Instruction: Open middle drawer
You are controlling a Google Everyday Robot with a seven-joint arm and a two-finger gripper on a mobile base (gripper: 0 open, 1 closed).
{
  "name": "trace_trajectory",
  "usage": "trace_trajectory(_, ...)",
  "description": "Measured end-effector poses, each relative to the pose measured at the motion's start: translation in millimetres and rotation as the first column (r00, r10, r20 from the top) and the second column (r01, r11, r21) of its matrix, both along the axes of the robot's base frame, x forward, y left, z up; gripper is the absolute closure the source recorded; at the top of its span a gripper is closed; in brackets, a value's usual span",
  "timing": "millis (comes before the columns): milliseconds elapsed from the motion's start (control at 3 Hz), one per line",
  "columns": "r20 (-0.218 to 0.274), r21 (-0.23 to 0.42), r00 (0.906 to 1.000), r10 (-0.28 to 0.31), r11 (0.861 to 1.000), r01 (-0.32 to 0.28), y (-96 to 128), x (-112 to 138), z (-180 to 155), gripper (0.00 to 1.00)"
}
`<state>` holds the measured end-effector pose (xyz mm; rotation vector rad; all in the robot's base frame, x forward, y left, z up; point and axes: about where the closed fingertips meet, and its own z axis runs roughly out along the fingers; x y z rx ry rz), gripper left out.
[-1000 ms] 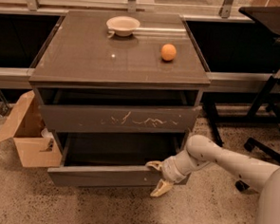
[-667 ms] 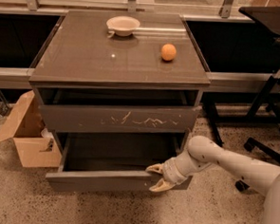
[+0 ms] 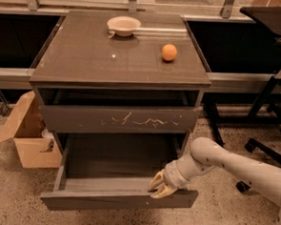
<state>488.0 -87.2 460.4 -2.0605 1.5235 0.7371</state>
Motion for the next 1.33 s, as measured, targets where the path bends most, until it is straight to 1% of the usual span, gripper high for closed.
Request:
trace_trajectory(667, 0.076, 0.057, 0.9969, -0.02, 0.998, 0.016, -15, 10, 42, 0.45)
trace_trajectory(1000, 0.1, 0.073, 0.9945, -0.03, 0.997, 0.023, -22, 16, 55, 0.22)
trace_trajectory(1333, 0.11, 0.082, 0.9934, -0.035, 0.996, 0.026, -26, 21, 61, 0.01)
